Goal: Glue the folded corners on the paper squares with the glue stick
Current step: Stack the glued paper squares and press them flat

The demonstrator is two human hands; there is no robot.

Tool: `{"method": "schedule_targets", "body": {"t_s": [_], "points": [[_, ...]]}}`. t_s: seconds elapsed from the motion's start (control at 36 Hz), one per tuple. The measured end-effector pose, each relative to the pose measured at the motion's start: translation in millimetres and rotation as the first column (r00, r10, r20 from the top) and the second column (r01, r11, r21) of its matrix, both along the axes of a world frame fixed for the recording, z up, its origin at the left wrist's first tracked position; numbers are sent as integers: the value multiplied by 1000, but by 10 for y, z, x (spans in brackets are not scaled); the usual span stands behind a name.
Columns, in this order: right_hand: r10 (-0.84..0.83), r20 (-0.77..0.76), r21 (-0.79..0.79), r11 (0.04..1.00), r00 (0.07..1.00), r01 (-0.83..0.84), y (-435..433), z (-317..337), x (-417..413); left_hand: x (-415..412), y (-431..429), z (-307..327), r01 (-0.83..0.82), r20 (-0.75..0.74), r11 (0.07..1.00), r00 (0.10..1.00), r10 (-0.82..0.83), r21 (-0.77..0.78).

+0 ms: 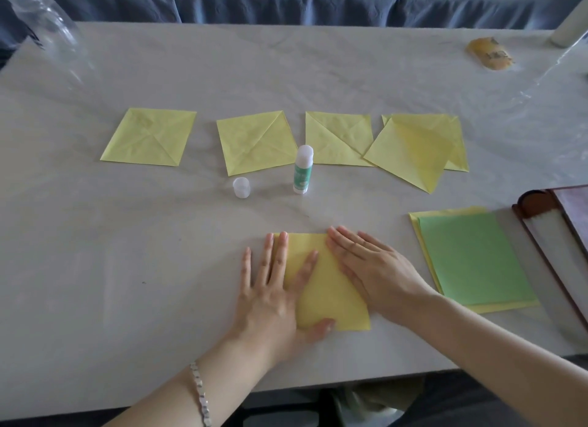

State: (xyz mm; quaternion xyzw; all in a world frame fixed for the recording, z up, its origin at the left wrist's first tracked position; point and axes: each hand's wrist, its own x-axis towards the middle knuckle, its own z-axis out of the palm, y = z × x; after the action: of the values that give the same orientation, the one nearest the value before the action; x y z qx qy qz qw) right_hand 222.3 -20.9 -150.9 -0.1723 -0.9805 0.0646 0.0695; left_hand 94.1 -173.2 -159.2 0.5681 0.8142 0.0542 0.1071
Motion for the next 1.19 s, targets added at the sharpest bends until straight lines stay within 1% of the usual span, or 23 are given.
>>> {"method": "schedule_targets", "body": {"t_s": [0.06, 0.11, 0.17, 0.22, 0.31, 0.36, 0.39, 0.44, 0.5, 0.64, 0.78, 0.92, 1.03, 1.11, 1.19], "points": [[-19, -14, -4, 1000, 1000, 19, -28, -6, -39, 4, 5, 2, -17, 5, 1000, 1000, 17, -12], [-1, -20, -7, 1000, 1000, 1, -96, -1, -16, 6, 8, 4, -24, 3, 1000, 1000, 24, -18], [56, -10, -21, 998, 998, -57, -193, 8, 55, 8, 9, 11, -26, 5, 999, 1000, 26, -23], [126, 3, -72, 989, 992, -125, -306, 25, 154, 16, 4, -6, -11, 9, 1000, 1000, 12, -28], [193, -6, -145, 971, 981, -191, -444, 51, 295, 13, 14, 8, -24, 37, 996, 999, 27, -85], [209, -2, -169, 964, 978, -206, -476, 76, 342, -10, 34, 73, -3, -11, 999, 1000, 3, -43], [211, 2, -168, 964, 978, -208, -478, 84, 350, -53, 30, 78, 22, -54, 999, 998, -24, -40], [215, 6, -160, 964, 977, -211, -466, 95, 350, -176, -17, 98, 65, -82, 997, 994, -68, -40], [222, 10, -156, 963, 975, -218, -444, 105, 341, -285, -114, 107, 82, -30, 995, 996, -84, -55], [227, 15, -139, 965, 974, -223, -379, 117, 291, -364, -235, 55, 89, -38, 994, 995, -92, -70], [166, -15, -77, 983, 986, -167, -294, 62, 64, -357, -224, 54, 79, -35, 994, 996, -82, -82], [111, -68, -48, 992, 992, -114, -220, 17, -249, -376, -217, 68, 82, -31, 995, 996, -84, -50], [84, -38, -49, 995, 996, -86, -251, 14, -325, -411, -210, 109, 82, -21, 995, 996, -84, -52], [135, 7, -71, 988, 991, -134, -347, 46, -243, -410, -222, 91, 78, -26, 994, 996, -81, -79], [242, 35, -135, 963, 970, -235, -482, 93, -93, -400, -215, 142, 91, 10, 990, 996, -90, -103]]}}
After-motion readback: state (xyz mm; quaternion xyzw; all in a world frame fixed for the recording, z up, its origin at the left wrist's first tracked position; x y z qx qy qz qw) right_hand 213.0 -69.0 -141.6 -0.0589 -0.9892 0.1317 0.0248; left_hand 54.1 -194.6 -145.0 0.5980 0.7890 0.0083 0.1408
